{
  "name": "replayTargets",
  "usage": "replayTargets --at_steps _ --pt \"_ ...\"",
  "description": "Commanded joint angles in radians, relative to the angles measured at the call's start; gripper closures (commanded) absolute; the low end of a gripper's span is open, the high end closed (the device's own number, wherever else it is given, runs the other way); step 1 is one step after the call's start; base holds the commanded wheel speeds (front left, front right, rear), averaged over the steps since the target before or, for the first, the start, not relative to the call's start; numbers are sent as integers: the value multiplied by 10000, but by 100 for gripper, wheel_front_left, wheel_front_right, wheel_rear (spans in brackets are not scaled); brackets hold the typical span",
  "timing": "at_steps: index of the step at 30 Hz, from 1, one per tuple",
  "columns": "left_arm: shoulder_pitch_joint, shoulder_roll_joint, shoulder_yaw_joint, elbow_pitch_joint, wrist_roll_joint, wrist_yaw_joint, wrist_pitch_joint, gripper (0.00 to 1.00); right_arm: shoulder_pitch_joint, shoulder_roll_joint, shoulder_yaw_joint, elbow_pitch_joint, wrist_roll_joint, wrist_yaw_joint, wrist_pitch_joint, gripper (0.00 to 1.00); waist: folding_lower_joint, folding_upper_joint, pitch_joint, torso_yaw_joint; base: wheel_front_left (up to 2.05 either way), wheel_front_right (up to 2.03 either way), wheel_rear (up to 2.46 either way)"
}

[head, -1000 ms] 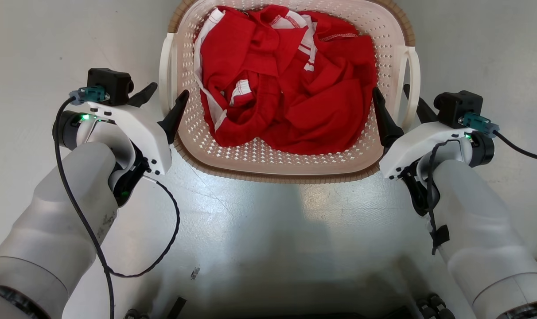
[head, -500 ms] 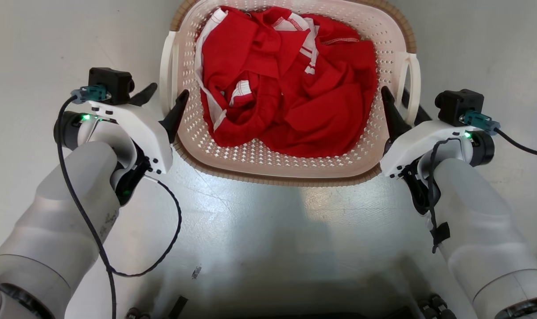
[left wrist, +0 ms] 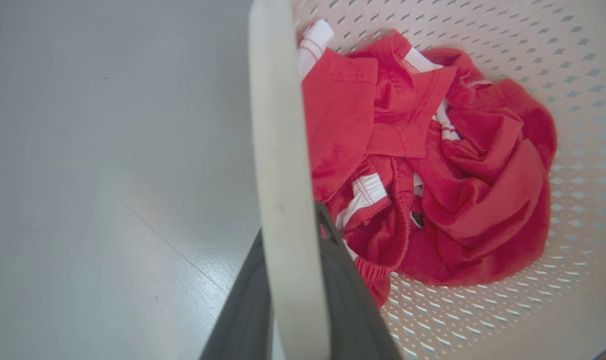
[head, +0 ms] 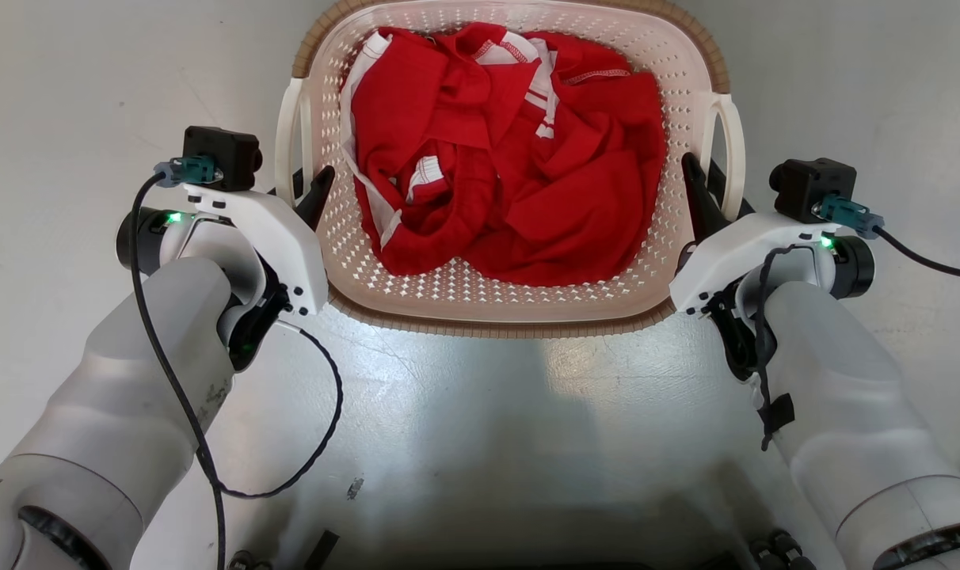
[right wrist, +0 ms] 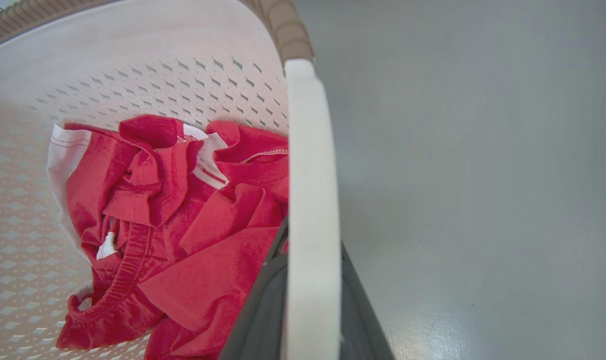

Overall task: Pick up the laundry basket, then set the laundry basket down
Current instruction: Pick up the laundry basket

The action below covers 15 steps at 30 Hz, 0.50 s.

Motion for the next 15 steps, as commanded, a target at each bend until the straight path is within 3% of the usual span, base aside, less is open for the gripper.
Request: replayTargets --at_steps 1,15 --pt "31 503 115 1 -13 -73 -31 100 283 -3 184 31 -103 48 -65 100 0 0 -17 4 0 0 0" --pt "149 318 -136 466 -240 -73 131 100 222 -3 212 518 -349 48 -65 100 0 0 -561 127 0 0 0"
